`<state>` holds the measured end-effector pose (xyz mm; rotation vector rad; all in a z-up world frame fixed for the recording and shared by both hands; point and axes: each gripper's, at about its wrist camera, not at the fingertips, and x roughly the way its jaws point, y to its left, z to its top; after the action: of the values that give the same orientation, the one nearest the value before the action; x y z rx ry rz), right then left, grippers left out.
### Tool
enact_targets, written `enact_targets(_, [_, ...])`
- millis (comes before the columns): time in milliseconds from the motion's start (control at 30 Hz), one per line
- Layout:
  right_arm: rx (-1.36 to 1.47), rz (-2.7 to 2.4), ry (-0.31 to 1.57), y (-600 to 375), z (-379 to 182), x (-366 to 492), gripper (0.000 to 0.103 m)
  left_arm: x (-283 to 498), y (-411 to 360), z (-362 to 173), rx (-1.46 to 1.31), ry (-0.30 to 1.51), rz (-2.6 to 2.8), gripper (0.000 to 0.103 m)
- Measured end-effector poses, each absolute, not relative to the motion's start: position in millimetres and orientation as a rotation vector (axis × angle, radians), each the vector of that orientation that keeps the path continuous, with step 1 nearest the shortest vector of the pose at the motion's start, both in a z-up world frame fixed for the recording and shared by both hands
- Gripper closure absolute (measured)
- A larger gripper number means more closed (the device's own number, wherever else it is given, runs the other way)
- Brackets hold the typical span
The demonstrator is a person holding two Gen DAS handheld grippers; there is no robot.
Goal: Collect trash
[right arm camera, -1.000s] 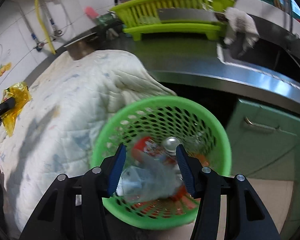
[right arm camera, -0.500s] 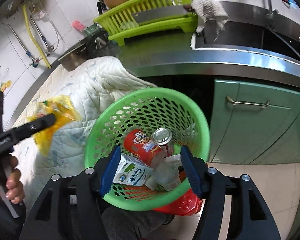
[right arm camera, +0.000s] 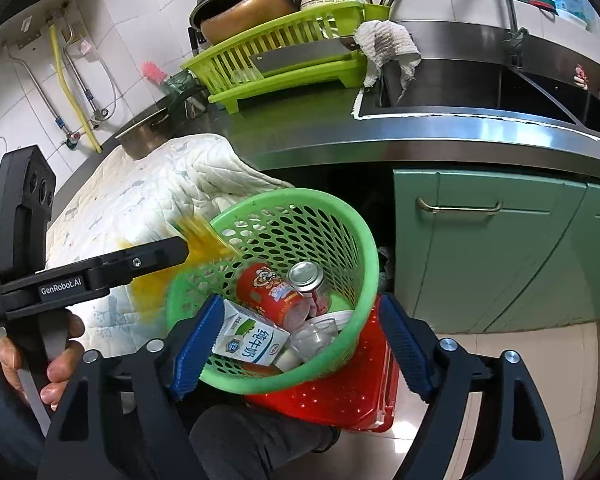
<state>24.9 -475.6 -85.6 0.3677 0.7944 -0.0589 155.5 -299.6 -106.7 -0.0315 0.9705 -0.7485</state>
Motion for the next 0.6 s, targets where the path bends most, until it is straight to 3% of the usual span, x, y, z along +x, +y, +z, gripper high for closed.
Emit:
enact_targets(200, [0.367,-0.059,0.792,-471,-86,18,0.024,150,-300,-103,-0.017,0.963,-0.735,0.027])
enact_targets(600, [0.258,-0.017,0.765,-425,-65,18,0.015,129,-232,-48,0.016,0.792,-0.551,0.007])
